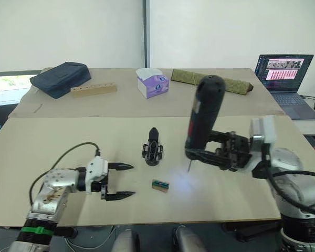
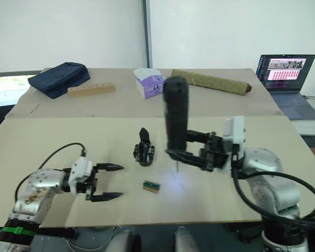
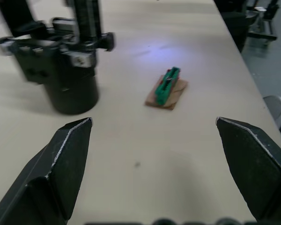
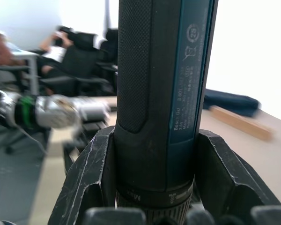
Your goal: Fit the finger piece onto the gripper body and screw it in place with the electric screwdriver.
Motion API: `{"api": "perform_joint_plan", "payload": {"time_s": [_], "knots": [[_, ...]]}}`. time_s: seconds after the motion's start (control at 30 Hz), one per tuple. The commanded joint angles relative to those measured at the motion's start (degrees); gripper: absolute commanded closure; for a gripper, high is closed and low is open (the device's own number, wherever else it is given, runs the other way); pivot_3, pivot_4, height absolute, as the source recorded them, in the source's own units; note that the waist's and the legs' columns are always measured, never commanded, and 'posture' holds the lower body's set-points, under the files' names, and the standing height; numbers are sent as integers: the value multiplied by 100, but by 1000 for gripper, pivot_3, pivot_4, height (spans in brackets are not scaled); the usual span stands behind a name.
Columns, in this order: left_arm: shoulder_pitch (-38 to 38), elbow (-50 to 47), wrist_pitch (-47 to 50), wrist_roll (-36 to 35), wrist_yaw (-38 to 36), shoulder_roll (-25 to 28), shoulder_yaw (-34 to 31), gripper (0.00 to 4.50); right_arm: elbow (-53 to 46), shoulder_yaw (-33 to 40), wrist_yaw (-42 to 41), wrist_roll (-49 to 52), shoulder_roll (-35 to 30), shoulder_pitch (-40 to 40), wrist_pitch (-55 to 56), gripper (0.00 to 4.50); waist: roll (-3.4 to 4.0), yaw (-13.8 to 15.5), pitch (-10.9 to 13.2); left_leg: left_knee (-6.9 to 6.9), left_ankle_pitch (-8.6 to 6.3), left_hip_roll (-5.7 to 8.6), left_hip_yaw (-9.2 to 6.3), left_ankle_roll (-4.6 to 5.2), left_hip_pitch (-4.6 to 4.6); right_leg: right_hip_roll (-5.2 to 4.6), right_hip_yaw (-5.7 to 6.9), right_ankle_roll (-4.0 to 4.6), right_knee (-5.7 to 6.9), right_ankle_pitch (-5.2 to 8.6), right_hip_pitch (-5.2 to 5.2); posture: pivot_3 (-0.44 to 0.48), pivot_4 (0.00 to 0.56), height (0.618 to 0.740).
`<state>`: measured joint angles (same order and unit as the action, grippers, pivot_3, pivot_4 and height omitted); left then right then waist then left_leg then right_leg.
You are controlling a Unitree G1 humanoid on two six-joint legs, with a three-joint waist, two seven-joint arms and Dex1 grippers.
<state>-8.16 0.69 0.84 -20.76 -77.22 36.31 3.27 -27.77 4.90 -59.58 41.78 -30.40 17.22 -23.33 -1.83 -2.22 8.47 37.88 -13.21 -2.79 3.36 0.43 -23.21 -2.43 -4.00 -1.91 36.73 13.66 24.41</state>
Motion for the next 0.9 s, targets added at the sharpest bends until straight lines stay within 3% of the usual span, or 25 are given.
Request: {"api": "perform_joint_plan", "payload": {"time_s": [0.03,0.2,0.5,0.9], "knots": [[-11,-92,90,200,94,-106,371,48,-123,-331,30,9,284,322,253,2593,-1,0,0,0,0,0,0,0,2,0,0,0,1,0,-1,0,150,740],[-218,306,-189,513,362,-522,712,48,140,-957,-359,-416,642,276,812,2593,-3,59,1,2,1,3,-2,1,2,0,4,0,0,0,-3,0,150,740],[-504,872,-590,986,590,-928,1167,48,563,-1341,-583,-741,881,263,1265,2593,3,208,-2,8,1,9,0,1,11,-3,4,1,2,-1,-15,0,150,740],[-623,874,-510,979,474,-976,1252,48,869,-1352,-673,-903,892,294,1462,2593,3,271,-3,18,1,11,0,1,7,-4,4,-1,2,-2,-17,0,150,740]]}}
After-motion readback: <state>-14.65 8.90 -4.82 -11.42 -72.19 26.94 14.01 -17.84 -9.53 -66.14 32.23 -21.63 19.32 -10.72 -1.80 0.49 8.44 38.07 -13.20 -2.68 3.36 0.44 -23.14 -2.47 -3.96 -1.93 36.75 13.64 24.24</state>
